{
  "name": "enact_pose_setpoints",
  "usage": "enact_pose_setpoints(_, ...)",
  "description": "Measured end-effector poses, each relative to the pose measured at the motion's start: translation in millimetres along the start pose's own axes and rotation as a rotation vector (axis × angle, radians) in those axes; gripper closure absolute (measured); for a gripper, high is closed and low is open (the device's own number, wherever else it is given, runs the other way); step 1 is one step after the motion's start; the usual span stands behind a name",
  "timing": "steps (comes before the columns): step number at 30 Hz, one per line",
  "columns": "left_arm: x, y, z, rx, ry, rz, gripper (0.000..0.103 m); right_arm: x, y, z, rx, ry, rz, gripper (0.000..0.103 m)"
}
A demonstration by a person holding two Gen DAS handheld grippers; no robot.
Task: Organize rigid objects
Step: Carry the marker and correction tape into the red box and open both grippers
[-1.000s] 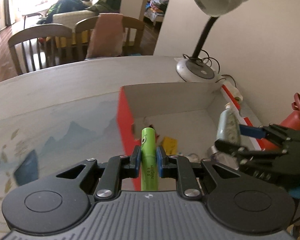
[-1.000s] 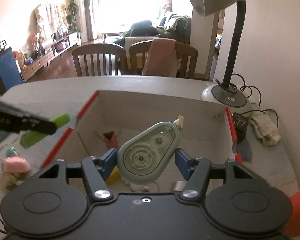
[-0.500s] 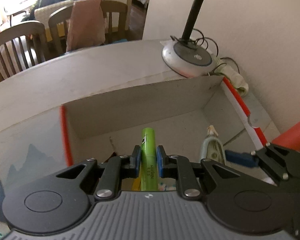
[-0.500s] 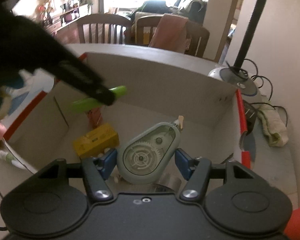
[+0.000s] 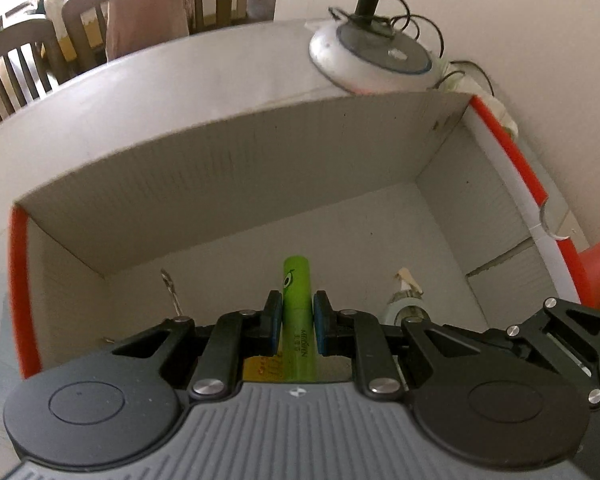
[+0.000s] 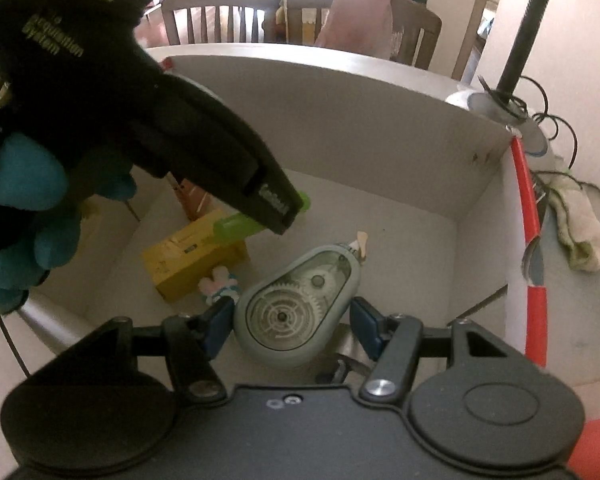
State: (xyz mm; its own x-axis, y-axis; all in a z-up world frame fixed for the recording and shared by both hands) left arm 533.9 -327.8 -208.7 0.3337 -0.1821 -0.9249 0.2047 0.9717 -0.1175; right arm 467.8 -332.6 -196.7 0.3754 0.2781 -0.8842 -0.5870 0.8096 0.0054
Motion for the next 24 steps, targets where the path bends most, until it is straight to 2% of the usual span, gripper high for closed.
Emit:
enact_pose_setpoints(3,6.6,-1.3,-2.1,-0.006,0.025,-0.009,0.087,0.9,-0.3,0.3,0.011,0.005,0.013,0.044)
enact_pose_setpoints(9,12.2,-2.0,-5.8,-0.007,0.071,0.006,0.087,-2.0,-6.4,2.0,0.054,0.013,0.032,0.043)
enact_pose_setpoints(18,-5.8,-5.4,-8.5,0.019,0.042,0.0,0.087,-16.6,-9.5,-1.1,0.093,-0.015,0.029,0.04)
enact_pose_setpoints(24,-29.2,-8.5,-15.2,0.024,-0.002,-0.034,0.087,-34.9,-5.5,-2.0,0.106,-0.048,0.02,0.039)
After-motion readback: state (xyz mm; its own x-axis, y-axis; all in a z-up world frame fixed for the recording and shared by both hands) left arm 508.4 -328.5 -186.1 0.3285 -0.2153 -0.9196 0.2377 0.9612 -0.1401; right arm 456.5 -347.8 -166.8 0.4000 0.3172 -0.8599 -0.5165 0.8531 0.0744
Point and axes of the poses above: each gripper's, at about its wrist camera, not at the fingertips, and x roughly the way its jaws point, y to its left, z to its top, the point moved 7 cm from there along x, roughly the way its jaws point, and after that the axes turned 2 degrees about y, right-handed, at the moved point
